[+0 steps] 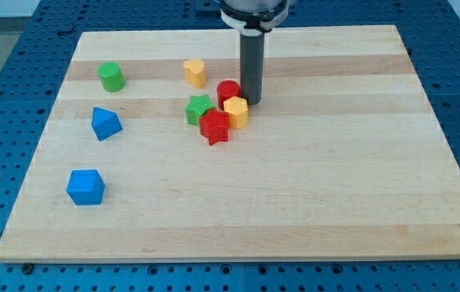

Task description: Move the yellow heart closer to the green star

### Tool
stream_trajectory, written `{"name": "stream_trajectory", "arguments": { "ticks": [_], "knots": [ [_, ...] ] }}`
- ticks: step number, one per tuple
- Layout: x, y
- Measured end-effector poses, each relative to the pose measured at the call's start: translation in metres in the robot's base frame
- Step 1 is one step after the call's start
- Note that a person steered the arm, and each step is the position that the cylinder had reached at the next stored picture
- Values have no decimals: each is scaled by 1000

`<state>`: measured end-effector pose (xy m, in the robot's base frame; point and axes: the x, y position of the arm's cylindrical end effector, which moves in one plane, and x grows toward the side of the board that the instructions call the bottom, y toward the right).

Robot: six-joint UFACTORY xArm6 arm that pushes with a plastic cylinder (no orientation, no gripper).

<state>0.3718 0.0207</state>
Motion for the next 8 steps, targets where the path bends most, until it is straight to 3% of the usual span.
{"name": "stream_trajectory", "arguments": {
  "ticks": [1, 2, 4, 5, 6, 8],
  "knots": [
    [-12, 23],
    [-53, 29],
    [-115, 12],
    [-132, -23],
    [-118, -61],
    [-74, -61]
  ]
}}
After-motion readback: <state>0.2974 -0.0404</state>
